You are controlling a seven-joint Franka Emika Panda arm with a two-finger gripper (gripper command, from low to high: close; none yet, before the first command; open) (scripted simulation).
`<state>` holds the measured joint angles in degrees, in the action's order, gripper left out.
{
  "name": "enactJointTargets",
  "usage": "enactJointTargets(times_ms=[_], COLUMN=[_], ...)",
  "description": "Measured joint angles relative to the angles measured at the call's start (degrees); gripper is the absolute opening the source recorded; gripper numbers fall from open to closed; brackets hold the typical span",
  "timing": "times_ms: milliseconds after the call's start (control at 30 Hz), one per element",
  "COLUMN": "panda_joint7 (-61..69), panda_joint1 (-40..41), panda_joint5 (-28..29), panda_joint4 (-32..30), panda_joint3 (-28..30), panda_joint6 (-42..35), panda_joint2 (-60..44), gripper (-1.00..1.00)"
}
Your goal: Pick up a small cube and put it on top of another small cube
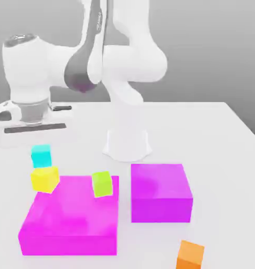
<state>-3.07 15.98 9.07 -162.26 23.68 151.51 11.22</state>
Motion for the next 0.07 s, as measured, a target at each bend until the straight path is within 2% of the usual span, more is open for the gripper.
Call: enactJointTargets(times_ms=[67], panda_joint7=[0.0], panda_joint1=[0.0], panda_joint5=[0.0], panda_joint4=[0.0], panda_joint3=[0.0], panda_joint6=[0.0], panda_joint2=[0.0], gripper=[1.0])
